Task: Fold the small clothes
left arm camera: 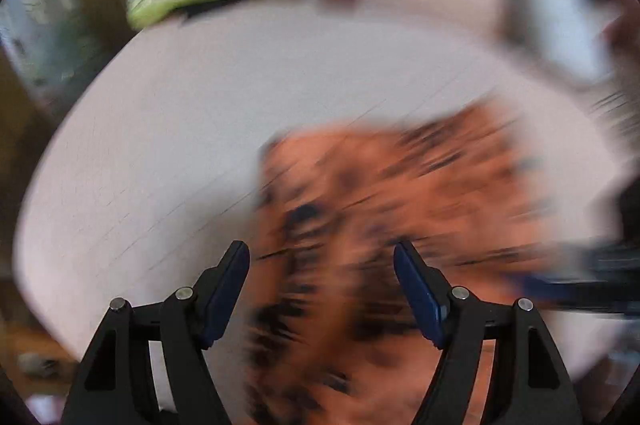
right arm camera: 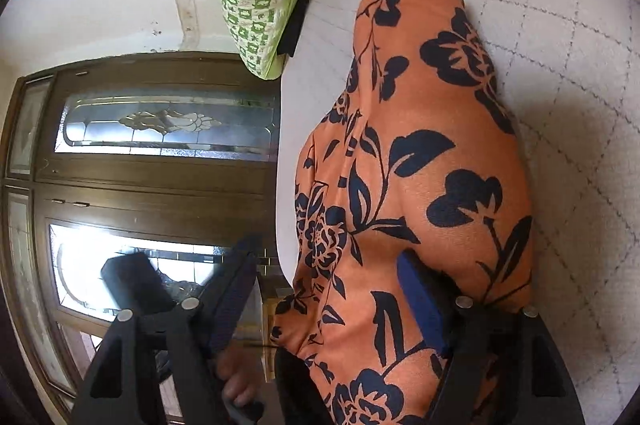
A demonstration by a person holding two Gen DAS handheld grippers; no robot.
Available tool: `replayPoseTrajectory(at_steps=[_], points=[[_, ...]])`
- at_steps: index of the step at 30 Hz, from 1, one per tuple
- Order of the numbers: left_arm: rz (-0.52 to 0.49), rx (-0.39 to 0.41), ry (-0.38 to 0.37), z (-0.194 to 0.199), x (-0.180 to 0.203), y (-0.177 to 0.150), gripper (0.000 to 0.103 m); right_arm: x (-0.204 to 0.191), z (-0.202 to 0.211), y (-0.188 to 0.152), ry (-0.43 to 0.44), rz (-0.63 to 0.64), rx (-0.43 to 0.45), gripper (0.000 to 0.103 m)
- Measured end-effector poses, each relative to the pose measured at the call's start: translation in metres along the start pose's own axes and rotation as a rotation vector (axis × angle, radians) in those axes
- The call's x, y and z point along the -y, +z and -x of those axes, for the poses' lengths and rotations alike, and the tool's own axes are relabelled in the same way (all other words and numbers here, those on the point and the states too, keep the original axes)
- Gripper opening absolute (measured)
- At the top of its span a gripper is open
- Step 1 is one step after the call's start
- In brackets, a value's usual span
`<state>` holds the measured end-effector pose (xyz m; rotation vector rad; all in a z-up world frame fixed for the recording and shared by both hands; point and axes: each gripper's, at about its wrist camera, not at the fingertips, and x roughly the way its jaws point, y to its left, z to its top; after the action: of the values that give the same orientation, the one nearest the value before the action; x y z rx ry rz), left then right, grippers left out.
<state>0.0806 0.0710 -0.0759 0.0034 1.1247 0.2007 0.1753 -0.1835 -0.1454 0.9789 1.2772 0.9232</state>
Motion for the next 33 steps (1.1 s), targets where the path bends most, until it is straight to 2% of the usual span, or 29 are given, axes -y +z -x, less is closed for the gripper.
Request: replayPoseTrajectory(at_steps=[1,3,6,8,9,14,15,16,17,18,19,21,23,24,25,26,27,29,30,33], points=[[0.056,-0.040,-0.031,-0.020,-0.011,-0.005,0.078,0.003,0.001,-0.002,0.003,-0.003,-0.003,0.076],[0.120,-0.028,-0.082,-0.021,-0.023,-0.008,0.080,0.001,0.013,-0.001,0.011,0.004,0.012,0.076],[0.091,-0.008,-0.062,-0.020,-0.019,-0.009,0.080,-0.006,0.046,0.005,0.032,0.052,0.119,0.076],[0.083,0.004,-0.050,-0.019,-0.015,-0.010,0.081,0.001,0.060,0.018,-0.070,0.044,0.168,0.077],[0.087,0.008,-0.052,-0.020,-0.015,-0.011,0.082,0.011,0.059,0.027,-0.110,0.022,0.154,0.077],[0.099,0.022,-0.067,-0.018,-0.021,-0.018,0.086,0.040,0.028,0.053,-0.161,-0.036,0.075,0.077],[0.097,0.027,-0.065,-0.017,-0.021,-0.016,0.087,0.041,0.021,0.056,-0.153,-0.033,0.060,0.075],[0.096,0.035,-0.063,-0.018,-0.022,-0.017,0.089,0.040,0.012,0.061,-0.196,-0.006,0.045,0.072],[0.098,0.039,-0.065,-0.018,-0.023,-0.018,0.089,0.040,0.007,0.064,-0.229,0.000,0.041,0.052],[0.102,0.042,-0.070,-0.019,-0.025,-0.019,0.090,0.042,0.004,0.065,-0.224,-0.032,0.040,0.037],[0.105,0.044,-0.074,-0.018,-0.025,-0.019,0.091,0.038,0.005,0.064,-0.219,-0.035,0.052,0.036],[0.103,0.052,-0.073,-0.018,-0.027,-0.020,0.092,0.007,0.010,0.057,-0.264,0.090,0.095,0.035],[0.097,0.055,-0.077,-0.018,-0.026,-0.021,0.092,0.005,0.008,0.055,-0.335,0.128,0.100,0.034],[0.094,0.057,-0.072,-0.017,-0.026,-0.021,0.092,0.019,0.000,0.058,-0.428,0.115,0.067,0.037],[0.092,0.060,-0.068,-0.015,-0.026,-0.021,0.092,0.039,-0.002,0.062,-0.407,0.037,0.050,0.039],[0.090,0.064,-0.067,-0.014,-0.026,-0.021,0.092,0.044,0.005,0.062,-0.347,-0.011,0.076,0.048],[0.089,0.067,-0.068,-0.014,-0.026,-0.022,0.092,0.040,0.012,0.061,-0.307,-0.028,0.094,0.062],[0.104,0.062,-0.076,-0.012,-0.027,-0.023,0.092,0.023,0.030,0.051,-0.281,0.023,0.141,0.076],[0.109,0.060,-0.079,-0.011,-0.028,-0.023,0.092,0.015,0.040,0.042,-0.290,0.064,0.148,0.076],[0.120,0.058,-0.093,-0.010,-0.032,-0.024,0.092,0.015,0.054,0.019,-0.257,0.034,0.119,0.076]])
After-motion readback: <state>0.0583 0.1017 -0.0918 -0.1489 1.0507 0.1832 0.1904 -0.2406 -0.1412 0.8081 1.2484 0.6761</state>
